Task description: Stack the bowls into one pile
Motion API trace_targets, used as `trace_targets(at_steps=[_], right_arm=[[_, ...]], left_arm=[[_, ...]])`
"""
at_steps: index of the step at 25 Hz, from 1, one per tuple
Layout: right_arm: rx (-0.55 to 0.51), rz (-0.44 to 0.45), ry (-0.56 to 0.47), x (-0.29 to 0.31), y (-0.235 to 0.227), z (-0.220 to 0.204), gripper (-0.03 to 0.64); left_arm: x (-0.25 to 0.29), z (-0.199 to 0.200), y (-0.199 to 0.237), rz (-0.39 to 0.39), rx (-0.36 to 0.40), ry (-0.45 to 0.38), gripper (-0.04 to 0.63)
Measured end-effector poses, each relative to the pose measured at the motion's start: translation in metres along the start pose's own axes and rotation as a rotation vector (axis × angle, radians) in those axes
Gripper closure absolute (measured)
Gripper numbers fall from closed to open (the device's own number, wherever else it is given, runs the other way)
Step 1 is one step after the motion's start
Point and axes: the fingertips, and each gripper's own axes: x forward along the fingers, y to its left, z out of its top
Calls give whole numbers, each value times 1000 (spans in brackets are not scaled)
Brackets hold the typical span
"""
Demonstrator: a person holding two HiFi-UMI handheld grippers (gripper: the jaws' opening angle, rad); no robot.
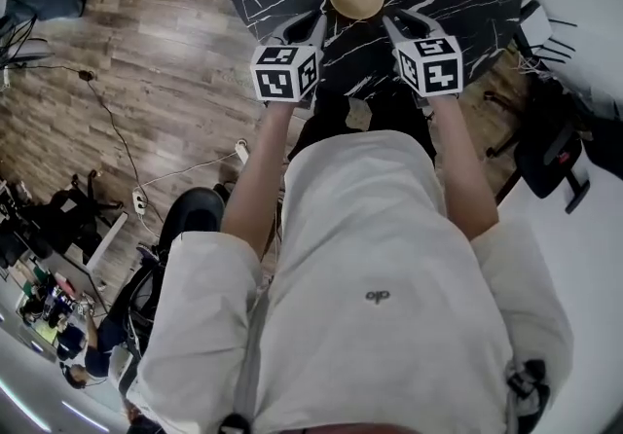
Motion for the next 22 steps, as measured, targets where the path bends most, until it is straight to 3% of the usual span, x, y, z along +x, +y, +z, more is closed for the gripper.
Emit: trace_targets(at_steps=[9,22], right_arm=[[-108,35,-72,-46,0,15,522],[-269,193,-172,-109,-22,5,546]], left_arm=[[-25,24,-41,68,108,-93,554],[-51,24,-139,223,77,-214,555]])
